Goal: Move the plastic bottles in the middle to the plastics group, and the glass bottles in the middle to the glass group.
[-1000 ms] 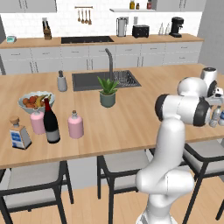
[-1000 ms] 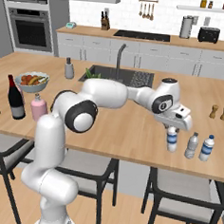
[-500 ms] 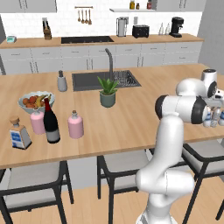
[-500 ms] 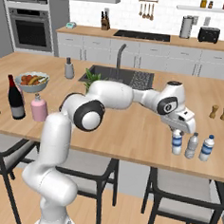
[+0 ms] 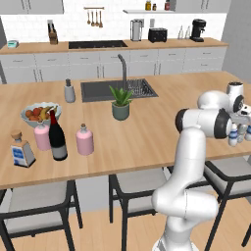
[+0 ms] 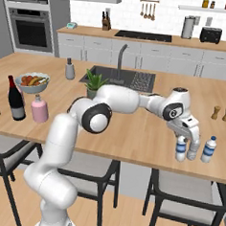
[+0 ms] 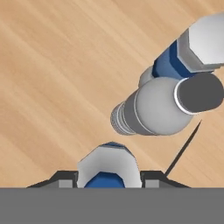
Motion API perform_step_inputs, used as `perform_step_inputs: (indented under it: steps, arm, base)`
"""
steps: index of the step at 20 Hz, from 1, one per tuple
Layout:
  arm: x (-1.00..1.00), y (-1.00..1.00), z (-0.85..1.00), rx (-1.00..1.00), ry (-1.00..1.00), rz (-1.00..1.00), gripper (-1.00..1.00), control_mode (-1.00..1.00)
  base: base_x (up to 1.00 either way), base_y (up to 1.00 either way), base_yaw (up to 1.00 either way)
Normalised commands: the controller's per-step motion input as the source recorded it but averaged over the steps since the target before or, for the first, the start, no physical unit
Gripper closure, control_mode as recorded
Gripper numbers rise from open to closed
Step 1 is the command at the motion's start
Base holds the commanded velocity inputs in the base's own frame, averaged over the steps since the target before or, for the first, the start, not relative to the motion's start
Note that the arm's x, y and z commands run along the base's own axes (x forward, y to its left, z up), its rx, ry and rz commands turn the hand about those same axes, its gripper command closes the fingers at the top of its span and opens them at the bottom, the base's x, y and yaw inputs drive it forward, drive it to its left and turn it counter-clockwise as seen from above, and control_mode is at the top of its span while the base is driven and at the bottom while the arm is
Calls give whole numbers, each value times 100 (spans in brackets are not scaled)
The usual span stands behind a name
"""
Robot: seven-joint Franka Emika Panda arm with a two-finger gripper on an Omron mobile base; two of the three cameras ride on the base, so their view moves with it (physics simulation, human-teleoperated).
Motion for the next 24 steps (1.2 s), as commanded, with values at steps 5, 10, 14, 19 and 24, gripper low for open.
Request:
perform_step_inputs:
  steps: [5, 10, 14, 19, 24]
  arm:
    - [0, -6, -39, 0, 0, -5, 100, -100]
    - [-5, -12, -42, 0, -4, -2, 100, -100]
    - [-26, -27, -44, 0, -7, 0, 100, -100]
    - [-22, -19, -42, 0, -3, 0, -100, -100]
    - [-1, 9, -9, 0, -7, 0, -100, -100]
  base:
    - [0, 0, 0]
    - [0, 0, 0]
    - [0, 0, 0]
    - [0, 0, 0]
    - [0, 0, 0]
